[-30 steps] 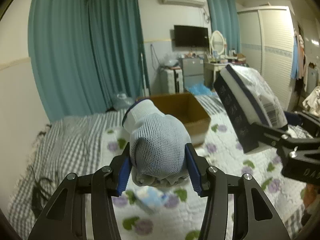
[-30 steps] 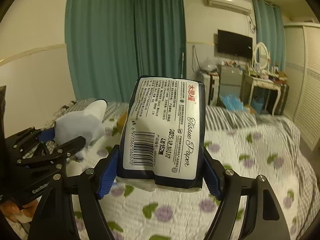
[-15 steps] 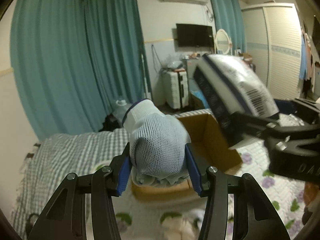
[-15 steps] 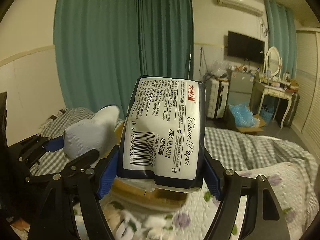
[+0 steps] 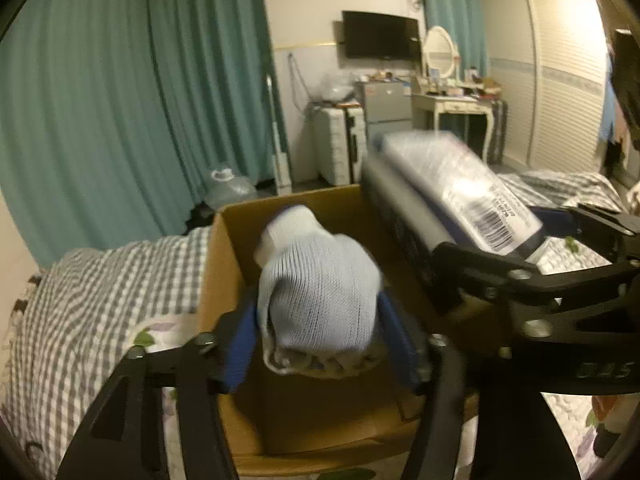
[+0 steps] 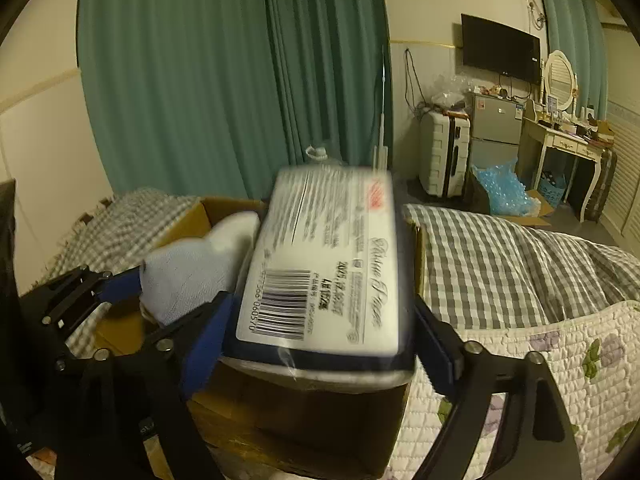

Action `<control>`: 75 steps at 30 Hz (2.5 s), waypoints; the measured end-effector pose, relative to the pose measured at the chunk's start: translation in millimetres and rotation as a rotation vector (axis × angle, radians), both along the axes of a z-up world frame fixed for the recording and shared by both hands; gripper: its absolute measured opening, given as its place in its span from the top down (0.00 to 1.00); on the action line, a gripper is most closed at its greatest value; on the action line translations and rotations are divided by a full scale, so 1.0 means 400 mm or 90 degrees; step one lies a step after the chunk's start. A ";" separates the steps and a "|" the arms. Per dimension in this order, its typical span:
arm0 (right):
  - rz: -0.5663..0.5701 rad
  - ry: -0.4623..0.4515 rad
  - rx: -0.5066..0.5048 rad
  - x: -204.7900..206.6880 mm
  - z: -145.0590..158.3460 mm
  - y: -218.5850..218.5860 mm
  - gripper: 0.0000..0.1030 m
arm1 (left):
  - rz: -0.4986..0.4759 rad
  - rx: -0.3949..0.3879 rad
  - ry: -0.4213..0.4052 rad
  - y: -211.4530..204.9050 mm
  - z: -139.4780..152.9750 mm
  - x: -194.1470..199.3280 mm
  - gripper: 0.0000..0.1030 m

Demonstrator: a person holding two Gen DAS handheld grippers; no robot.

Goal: Organize soft objects
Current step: 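Carry the tissue pack and glove into the box and open both tools, then grasp the light-blue tissue pack with the left tool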

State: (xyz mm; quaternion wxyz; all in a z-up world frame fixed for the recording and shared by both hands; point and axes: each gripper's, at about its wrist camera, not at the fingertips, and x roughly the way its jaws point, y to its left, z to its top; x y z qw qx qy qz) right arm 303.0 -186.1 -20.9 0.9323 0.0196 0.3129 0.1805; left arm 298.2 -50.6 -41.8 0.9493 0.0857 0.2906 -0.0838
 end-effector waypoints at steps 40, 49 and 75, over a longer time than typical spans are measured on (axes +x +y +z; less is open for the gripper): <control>-0.027 0.033 -0.071 -0.512 -0.052 0.041 0.04 | 0.116 -0.028 0.110 0.140 -0.106 -0.441 0.13; -0.036 0.091 -0.076 -0.429 -0.147 0.030 0.04 | 0.101 -0.007 0.181 0.131 -0.248 -0.403 0.13; 0.105 0.064 -0.125 -0.457 -0.178 0.285 0.27 | 0.113 -0.081 0.142 0.294 -0.175 -0.388 0.48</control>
